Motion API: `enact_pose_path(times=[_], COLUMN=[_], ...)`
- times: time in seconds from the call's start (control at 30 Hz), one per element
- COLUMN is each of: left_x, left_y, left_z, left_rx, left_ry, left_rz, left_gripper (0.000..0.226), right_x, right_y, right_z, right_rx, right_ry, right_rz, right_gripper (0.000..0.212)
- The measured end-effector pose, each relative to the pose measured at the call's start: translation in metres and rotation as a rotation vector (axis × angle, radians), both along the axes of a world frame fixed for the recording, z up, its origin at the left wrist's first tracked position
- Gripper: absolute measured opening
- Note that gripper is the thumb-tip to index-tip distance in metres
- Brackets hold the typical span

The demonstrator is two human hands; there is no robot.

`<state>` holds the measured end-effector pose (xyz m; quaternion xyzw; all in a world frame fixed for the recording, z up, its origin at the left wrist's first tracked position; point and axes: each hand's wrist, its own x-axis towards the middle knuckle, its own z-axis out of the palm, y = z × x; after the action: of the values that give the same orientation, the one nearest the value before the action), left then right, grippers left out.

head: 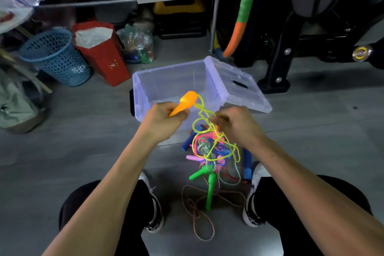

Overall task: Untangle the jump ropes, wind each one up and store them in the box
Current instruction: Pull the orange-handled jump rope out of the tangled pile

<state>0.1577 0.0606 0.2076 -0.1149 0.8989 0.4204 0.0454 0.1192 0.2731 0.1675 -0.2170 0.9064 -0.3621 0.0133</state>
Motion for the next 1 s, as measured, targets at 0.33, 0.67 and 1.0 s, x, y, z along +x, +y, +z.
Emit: enact_pose_path(times=[0.33,0.67,1.0], left_x=[-0.002,-0.007,-0.004], left_y=[0.032,0.024,-0.005], left_z=[0.010,0.008,-0.008], left_rx=[0.716,1.011,0.597], left_ry=[-0.247,-0.033,-0.153], left_rz=[0.014,0.507,0.552], left_gripper=[0.017,0.006,0.011], right_x=[0.015,0.018,0.009], right_y=[-0.010,-0.006,0.028], right_z=[0.005,-0.007,-0.023], right_rx=[-0.051,-0.013,0.100], right_ry=[-0.164,-0.395,-0.294], right_rz=[0.124,0.145,0.092], right_gripper=[0.031,0.028,0.037])
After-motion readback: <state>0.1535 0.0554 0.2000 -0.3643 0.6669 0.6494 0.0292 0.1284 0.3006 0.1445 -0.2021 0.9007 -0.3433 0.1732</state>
